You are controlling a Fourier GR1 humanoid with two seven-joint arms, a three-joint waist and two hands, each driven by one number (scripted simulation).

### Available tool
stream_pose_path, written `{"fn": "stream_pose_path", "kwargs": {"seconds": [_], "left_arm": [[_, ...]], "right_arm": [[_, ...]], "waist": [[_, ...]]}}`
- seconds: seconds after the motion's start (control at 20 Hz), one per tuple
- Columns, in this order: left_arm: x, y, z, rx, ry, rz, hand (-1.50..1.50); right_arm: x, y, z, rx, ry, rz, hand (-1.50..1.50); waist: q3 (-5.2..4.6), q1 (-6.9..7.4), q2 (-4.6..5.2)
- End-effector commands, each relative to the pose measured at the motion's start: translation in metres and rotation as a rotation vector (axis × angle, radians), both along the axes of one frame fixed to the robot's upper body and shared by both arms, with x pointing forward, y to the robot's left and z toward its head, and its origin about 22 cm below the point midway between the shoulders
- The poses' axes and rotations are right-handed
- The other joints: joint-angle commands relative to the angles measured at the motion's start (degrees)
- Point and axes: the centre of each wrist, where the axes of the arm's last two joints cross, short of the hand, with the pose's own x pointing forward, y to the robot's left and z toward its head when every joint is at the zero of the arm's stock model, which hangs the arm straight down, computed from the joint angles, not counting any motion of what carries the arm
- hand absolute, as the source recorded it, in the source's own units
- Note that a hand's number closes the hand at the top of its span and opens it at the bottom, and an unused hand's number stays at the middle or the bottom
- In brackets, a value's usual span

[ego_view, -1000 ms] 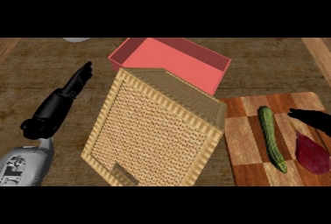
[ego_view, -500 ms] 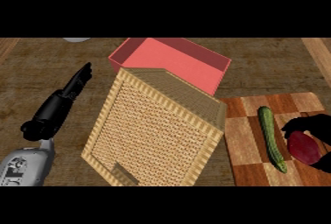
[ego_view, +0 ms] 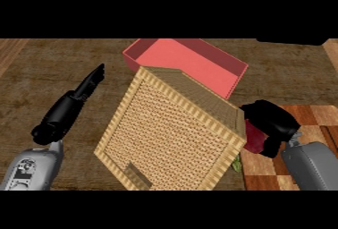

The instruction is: Pick the pear from the cutting board and place it in the cardboard box

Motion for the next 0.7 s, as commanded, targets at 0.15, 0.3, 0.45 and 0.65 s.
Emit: {"fn": "stream_pose_path", "kwargs": {"seconds": [0.15, 0.3, 0.45, 0.65], "left_arm": [[0.01, -0.027, 0.006, -0.005, -0.008, -0.103, 0.0], [0.007, -0.019, 0.011, -0.023, -0.021, -0.103, 0.0], [0.008, -0.003, 0.013, -0.006, -0.018, -0.077, 0.0], [0.002, 0.02, 0.013, -0.017, -0.007, -0.064, 0.0]], "right_arm": [[0.008, 0.175, 0.036, 0.077, -0.133, 0.091, 1.5], [0.01, 0.199, 0.058, 0.082, -0.23, 0.055, 1.5], [0.006, 0.226, 0.082, 0.07, -0.353, 0.067, 1.5], [0.01, 0.249, 0.119, 0.133, -0.436, 0.026, 1.5]], "waist": [[0.66, 5.23, 1.23], [0.77, 5.75, 0.93], [0.72, 4.43, 1.06], [0.73, 3.75, 0.98]]}}
